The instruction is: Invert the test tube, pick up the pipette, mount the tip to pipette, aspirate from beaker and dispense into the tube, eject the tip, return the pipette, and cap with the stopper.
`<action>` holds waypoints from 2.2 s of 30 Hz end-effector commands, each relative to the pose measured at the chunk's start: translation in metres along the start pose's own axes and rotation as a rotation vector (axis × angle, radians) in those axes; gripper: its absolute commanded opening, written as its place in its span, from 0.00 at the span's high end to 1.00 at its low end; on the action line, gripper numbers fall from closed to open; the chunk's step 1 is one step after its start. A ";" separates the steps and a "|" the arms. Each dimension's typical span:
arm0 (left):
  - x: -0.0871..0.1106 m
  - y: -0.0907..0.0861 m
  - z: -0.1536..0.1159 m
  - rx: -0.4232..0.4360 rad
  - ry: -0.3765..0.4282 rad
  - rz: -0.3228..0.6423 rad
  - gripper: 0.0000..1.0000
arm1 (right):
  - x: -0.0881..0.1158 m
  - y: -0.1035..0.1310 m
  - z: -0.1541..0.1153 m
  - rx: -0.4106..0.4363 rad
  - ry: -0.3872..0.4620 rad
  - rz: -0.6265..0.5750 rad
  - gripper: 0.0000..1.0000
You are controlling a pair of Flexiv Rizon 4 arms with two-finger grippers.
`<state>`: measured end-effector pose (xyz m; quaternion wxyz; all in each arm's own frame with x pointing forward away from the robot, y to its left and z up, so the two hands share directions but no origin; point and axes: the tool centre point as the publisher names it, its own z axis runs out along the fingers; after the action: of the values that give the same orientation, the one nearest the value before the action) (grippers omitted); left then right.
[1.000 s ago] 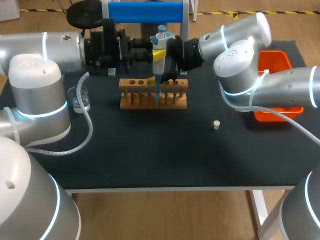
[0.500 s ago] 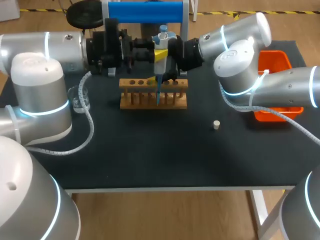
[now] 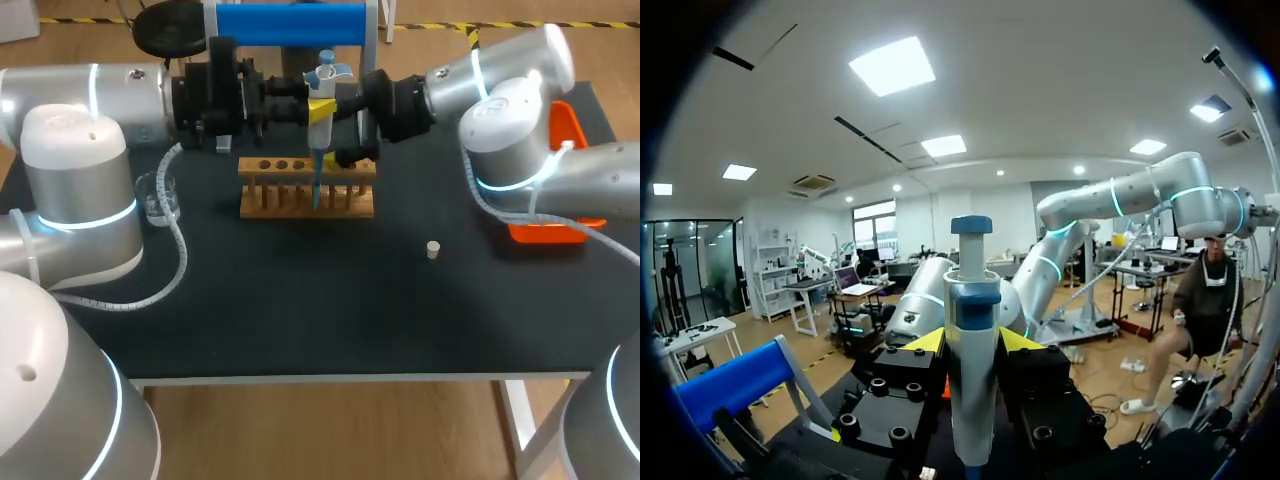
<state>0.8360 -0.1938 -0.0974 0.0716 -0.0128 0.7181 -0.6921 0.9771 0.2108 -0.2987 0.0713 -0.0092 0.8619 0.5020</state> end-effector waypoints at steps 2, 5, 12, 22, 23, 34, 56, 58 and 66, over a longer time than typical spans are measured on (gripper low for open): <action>0.000 0.000 0.002 0.001 -0.003 0.001 1.00 | 0.015 0.011 -0.054 -0.017 0.000 -0.014 0.00; 0.000 0.000 0.002 0.001 -0.003 0.001 1.00 | 0.022 0.020 -0.071 -0.051 -0.003 -0.025 0.00; 0.000 0.000 0.002 0.001 -0.003 0.001 1.00 | 0.041 0.038 -0.106 -0.142 -0.001 -0.028 0.00; 0.000 0.000 0.002 0.001 -0.003 0.001 1.00 | 0.069 0.058 -0.132 -0.238 0.020 -0.045 0.00; 0.000 0.000 0.002 0.001 -0.003 0.001 1.00 | 0.072 0.060 -0.134 -0.250 0.022 -0.043 0.00; 0.000 0.000 0.002 0.001 -0.003 0.001 1.00 | 0.099 0.087 -0.137 -0.378 0.066 -0.010 0.00; 0.000 0.000 0.002 0.001 -0.003 0.001 1.00 | 0.121 0.131 -0.109 -0.507 0.086 0.031 0.00; 0.000 0.000 0.002 0.001 -0.003 0.001 1.00 | 0.121 0.135 -0.107 -0.517 0.086 0.034 0.00; 0.000 0.000 0.002 0.001 -0.003 0.001 1.00 | 0.117 0.145 -0.093 -0.543 0.091 0.064 0.11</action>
<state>0.8361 -0.1937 -0.0972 0.0715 -0.0126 0.7183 -0.6919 0.8342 0.1999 -0.1409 0.0121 -0.0246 0.7007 0.7130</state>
